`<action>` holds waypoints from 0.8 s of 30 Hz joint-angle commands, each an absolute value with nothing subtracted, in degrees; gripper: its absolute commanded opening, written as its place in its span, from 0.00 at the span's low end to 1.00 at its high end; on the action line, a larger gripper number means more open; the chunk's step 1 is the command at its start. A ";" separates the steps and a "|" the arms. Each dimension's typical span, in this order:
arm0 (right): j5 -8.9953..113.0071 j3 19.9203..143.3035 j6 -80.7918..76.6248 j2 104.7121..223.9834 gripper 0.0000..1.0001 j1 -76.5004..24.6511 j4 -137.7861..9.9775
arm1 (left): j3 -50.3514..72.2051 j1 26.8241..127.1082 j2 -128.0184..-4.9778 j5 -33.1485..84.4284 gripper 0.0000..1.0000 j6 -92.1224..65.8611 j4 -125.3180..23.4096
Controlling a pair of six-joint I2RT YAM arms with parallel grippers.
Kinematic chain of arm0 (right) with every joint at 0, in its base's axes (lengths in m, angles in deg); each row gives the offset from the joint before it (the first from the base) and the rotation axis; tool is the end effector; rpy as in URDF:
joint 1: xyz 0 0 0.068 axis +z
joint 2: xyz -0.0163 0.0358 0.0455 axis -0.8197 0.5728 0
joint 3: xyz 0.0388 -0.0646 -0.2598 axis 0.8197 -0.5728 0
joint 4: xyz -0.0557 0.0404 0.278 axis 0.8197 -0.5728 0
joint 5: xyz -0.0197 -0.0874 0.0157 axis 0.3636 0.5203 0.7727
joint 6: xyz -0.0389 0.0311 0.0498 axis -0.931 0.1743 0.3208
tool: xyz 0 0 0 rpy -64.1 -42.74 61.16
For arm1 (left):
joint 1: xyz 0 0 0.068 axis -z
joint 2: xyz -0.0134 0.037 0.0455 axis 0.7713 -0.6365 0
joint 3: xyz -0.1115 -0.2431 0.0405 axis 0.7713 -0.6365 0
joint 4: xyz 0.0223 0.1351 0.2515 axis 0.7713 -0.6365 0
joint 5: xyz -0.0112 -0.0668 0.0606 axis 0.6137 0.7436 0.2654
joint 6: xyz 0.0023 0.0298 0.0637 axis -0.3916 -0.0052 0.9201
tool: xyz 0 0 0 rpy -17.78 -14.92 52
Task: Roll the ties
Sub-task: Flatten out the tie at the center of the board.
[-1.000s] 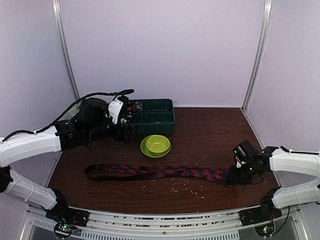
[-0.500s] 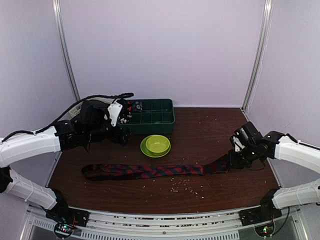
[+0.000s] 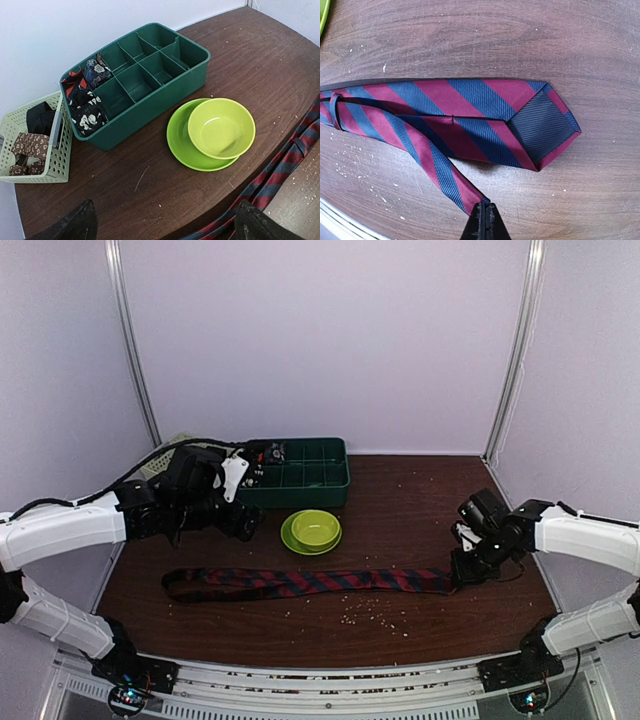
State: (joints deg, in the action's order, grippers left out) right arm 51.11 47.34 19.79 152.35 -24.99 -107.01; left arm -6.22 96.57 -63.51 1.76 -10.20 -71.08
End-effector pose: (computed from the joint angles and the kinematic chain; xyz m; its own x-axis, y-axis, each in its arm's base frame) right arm 0.2005 0.1259 0.1605 -0.9771 -0.0171 -0.2119 -0.0767 0.9580 0.2763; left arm 0.2354 -0.2222 0.2639 -0.4788 0.2887 -0.8291 0.4752 0.8793 0.0317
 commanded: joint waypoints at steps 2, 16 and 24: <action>53.19 50.51 17.70 154.96 0.15 -25.63 -108.41 | -3.76 96.21 -64.11 2.22 0.98 -9.64 -70.15; 49.86 49.16 16.39 157.03 0.44 -27.89 -105.28 | -5.12 95.84 -63.72 2.97 0.98 -9.75 -70.72; 47.73 40.20 26.22 153.51 0.52 -27.89 -97.84 | -4.71 95.86 -64.80 3.74 0.98 -10.47 -69.45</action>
